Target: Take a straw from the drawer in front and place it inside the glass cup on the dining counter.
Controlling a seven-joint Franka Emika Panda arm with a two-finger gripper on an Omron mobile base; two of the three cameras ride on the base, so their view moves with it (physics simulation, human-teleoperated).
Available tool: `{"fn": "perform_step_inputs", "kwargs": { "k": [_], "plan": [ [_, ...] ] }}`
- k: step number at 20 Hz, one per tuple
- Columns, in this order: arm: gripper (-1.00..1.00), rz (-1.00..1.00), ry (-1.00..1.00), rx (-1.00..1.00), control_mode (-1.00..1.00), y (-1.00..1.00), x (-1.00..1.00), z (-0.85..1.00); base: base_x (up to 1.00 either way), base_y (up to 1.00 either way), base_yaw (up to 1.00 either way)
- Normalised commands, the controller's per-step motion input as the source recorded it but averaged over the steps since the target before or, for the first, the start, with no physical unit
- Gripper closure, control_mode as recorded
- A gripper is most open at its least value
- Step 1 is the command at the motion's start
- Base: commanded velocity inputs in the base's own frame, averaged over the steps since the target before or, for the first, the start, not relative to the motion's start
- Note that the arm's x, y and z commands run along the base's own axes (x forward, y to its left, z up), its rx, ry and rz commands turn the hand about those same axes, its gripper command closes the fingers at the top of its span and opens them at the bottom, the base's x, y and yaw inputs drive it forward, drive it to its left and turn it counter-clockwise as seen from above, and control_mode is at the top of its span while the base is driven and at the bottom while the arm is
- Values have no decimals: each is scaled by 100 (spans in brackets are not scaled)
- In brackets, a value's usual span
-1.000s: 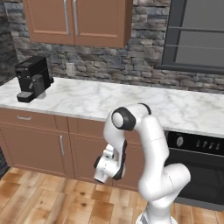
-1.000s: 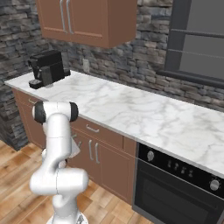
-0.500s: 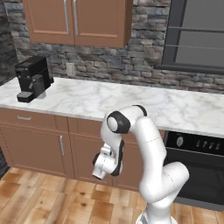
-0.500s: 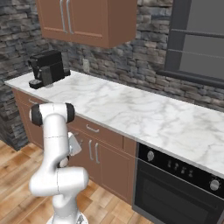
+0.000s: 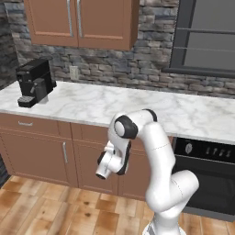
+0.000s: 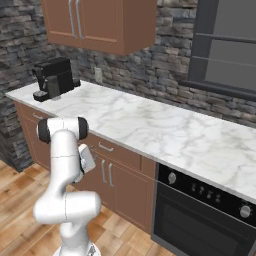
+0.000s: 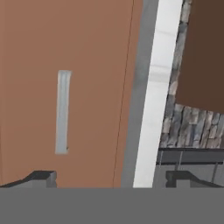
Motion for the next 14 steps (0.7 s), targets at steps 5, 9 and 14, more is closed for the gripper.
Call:
{"fn": "perform_step_inputs", "kwargs": {
  "k": [5,9,14],
  "plan": [
    [-100,0,9,0,-100,0,45,-4,0,0,0],
    [-100,0,9,0,-100,0,48,-19,0,0,0],
    [-100,0,9,-2,-100,0,38,-53,0,0,0]
  ]
}}
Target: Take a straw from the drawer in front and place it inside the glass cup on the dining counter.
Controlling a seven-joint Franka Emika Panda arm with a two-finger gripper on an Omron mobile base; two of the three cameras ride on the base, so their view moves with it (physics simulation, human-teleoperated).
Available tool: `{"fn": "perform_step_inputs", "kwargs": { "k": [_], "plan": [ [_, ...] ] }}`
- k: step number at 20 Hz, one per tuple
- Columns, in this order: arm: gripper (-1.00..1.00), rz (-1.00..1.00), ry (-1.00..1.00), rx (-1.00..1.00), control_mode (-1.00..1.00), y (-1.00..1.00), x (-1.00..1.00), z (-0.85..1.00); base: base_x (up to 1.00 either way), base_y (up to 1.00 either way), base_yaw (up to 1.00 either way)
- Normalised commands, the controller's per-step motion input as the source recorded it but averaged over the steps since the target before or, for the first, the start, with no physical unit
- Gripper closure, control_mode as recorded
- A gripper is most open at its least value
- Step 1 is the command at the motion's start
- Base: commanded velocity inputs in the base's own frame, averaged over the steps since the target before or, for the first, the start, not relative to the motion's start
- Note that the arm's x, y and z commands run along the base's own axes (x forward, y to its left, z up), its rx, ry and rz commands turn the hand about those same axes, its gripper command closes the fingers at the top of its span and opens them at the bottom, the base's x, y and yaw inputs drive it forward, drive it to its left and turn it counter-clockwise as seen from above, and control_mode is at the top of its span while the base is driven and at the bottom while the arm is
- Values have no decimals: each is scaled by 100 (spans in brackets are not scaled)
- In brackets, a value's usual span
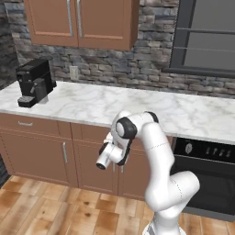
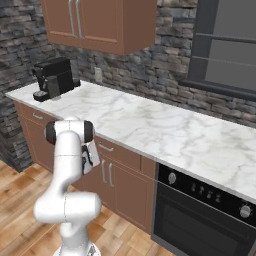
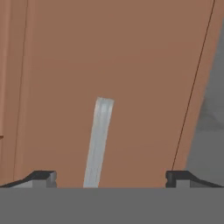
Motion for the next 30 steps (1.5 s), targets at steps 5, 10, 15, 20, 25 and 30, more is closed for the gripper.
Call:
{"fn": "perform_step_inputs", "kwargs": {
  "k": [5,10,15,20,25,30],
  "plan": [
    [-100,0,5,-4,-100,0,40,-53,0,0,0],
    [-100,-1,0,-4,-100,-1,40,-19,0,0,0],
    [-100,-2,-1,0,-100,-5,25,0,0,0,0],
    [-100,0,0,0,-100,-11,18,4,0,0,0],
    [-100,0,0,4,-100,-18,17,24,0,0,0],
    [-100,0,0,7,-100,-21,32,31,0,0,0]
  ]
}}
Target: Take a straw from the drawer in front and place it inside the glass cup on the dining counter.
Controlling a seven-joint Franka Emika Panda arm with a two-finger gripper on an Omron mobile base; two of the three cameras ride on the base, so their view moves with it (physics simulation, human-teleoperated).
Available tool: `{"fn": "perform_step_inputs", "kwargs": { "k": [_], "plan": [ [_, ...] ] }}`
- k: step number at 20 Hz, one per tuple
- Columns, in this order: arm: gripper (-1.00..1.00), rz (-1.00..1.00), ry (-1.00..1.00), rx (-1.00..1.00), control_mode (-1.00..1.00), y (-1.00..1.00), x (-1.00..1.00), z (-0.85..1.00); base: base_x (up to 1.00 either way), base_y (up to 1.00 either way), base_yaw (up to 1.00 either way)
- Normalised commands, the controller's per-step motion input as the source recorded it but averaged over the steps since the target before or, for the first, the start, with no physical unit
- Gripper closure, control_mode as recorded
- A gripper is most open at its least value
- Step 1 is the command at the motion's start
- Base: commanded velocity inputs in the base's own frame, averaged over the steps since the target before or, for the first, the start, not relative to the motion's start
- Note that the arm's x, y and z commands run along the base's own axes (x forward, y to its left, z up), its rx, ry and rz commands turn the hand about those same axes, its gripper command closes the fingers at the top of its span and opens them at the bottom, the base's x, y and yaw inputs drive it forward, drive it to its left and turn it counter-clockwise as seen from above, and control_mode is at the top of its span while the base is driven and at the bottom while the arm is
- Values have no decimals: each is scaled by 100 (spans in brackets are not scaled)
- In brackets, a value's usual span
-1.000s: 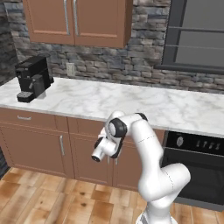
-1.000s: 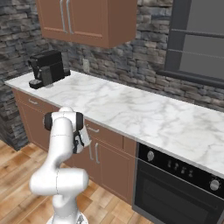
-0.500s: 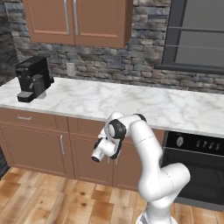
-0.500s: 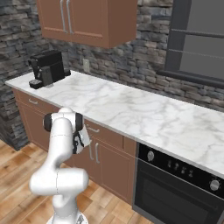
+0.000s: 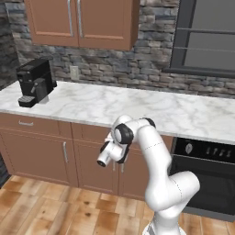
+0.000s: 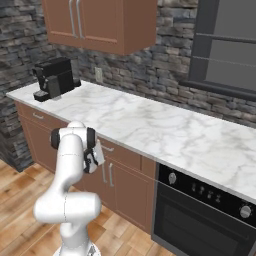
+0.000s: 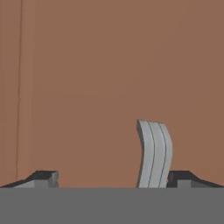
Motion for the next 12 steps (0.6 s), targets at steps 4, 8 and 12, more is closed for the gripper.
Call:
{"fn": "perform_step_inputs", "kwargs": {
  "k": [4,8,12],
  "plan": [
    [-100,-2,1,2,-100,-6,64,2,0,0,0],
    [100,-4,0,0,-100,0,48,0,0,0,0],
    [100,-3,4,3,-100,0,-1,0,0,0,0]
  ]
}}
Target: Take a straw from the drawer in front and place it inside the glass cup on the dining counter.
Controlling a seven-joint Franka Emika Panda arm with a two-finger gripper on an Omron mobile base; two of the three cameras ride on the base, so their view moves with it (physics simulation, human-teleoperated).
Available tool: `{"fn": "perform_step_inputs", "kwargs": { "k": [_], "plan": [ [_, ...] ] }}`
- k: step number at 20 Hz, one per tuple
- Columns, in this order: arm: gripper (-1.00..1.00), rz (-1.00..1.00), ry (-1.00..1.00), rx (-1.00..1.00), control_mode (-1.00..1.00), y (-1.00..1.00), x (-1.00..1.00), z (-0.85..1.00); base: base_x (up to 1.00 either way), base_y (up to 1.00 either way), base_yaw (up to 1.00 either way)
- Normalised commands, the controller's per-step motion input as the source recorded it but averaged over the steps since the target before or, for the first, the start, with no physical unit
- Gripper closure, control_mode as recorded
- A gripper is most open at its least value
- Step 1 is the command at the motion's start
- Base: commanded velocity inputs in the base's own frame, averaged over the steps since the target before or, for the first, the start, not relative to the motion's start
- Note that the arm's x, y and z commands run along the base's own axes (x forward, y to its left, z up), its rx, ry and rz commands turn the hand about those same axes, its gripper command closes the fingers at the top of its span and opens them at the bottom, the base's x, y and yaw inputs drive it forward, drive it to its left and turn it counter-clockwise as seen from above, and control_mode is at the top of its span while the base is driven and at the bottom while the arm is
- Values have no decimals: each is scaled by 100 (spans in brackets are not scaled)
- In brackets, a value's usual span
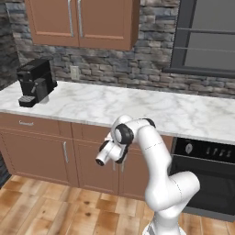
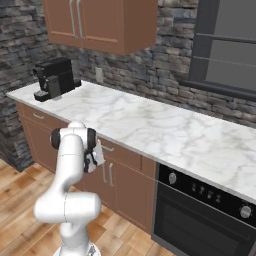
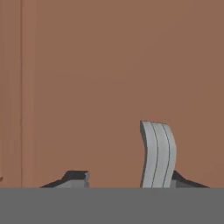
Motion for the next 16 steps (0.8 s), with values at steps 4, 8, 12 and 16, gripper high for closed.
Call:
{"fn": "perform_step_inputs", "kwargs": {
  "k": [4,8,12,16],
  "plan": [
    [100,-3,1,3,-100,11,-24,0,0,0,0],
    [100,-3,0,6,-100,18,-54,0,0,0,0],
    [100,-3,0,9,-100,21,-89,0,0,0,0],
    [100,-3,0,9,-100,24,-100,0,0,0,0]
  ]
}}
